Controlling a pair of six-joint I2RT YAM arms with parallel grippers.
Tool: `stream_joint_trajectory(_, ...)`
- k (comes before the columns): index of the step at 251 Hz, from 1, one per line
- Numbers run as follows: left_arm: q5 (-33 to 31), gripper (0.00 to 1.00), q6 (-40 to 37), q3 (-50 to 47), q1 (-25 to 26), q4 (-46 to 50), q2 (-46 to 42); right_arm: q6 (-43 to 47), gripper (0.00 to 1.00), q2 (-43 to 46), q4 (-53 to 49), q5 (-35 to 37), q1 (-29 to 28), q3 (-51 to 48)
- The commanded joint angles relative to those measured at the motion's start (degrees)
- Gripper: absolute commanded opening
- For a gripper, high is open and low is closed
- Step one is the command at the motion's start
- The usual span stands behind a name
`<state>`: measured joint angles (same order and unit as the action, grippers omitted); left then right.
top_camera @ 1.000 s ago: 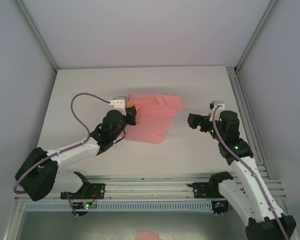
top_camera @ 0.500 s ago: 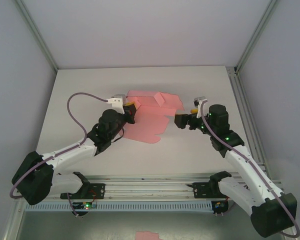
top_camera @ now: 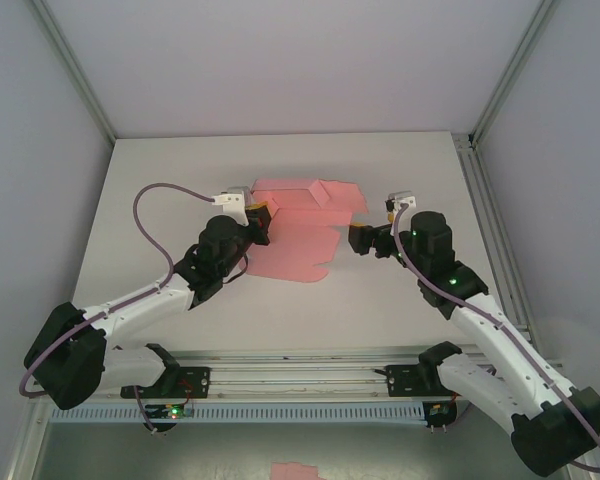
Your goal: Assemble paper box
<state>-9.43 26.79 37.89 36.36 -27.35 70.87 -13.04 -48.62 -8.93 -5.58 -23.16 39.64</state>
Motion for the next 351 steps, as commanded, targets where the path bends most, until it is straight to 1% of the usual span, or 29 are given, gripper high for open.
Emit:
stream_joint_trajectory(1,0.64,0.0,-0.43,1.43,0.49,0.24,-1.14,1.52,0.98,0.67,-0.24,-2.66,-0.78,-0.75)
stream_joint_trajectory(36,3.4,0.0,-1.25,1.49,0.43,0.05,-1.31,2.56,0.98,-0.08,0.01,-3.11,-0.9,0.01)
stream_joint_trajectory(101,15.23,0.0,-5.55,2.27,0.53,-2.68,1.21,6.48,0.98,-4.9,1.79,-1.98,-2.1,3.72)
stream_joint_trajectory(128,18.99,0.0,-6.22,3.84,0.58,-1.33,2.8,7.17,0.98,-6.92,3.04,-0.88,-3.47,4.31)
stream_joint_trajectory(165,21.1,0.0,-5.42,4.64,1.12,-2.42,5.01,7.32,0.98,-8.45,5.98,-0.62,-4.9,3.74)
stream_joint_trajectory(221,25.14,0.0,-7.79,5.8,2.49,-3.7,6.29,9.43,0.98,-9.86,4.19,1.49,-6.51,4.73)
stream_joint_trajectory(257,26.81,0.0,-8.49,6.23,3.37,-4.64,6.76,8.79,0.98,-10.78,4.1,6.95,-6.92,4.77)
stream_joint_trajectory(262,26.91,0.0,-8.28,6.32,3.58,-5.02,6.88,8.57,0.99,-10.79,4.55,7.48,-6.96,4.59)
stream_joint_trajectory(283,27.48,0.0,-7.07,6.38,3.73,-6.38,7.42,8.2,0.98,-11.18,6.29,7.23,-7.05,4.28)
stream_joint_trajectory(299,27.1,0.0,-6.35,6.32,3.85,-6.57,7.61,8.46,0.98,-11.5,6.38,6.32,-7.08,4.55)
stream_joint_trajectory(312,26.5,0.0,-5.23,6.0,3.86,-7.19,7.45,8.04,0.98,-11.54,6.26,7.13,-7.01,4.74)
stream_joint_trajectory(333,22.7,0.0,-2.42,4.87,3.85,-8.73,6.78,8.34,0.98,-10.7,5.95,8.27,-7.05,4.45)
stream_joint_trajectory(351,15.64,0.0,0.01,4.1,3.88,-7.87,5.95,7.98,0.98,-9.08,5.88,10.5,-7.04,3.73)
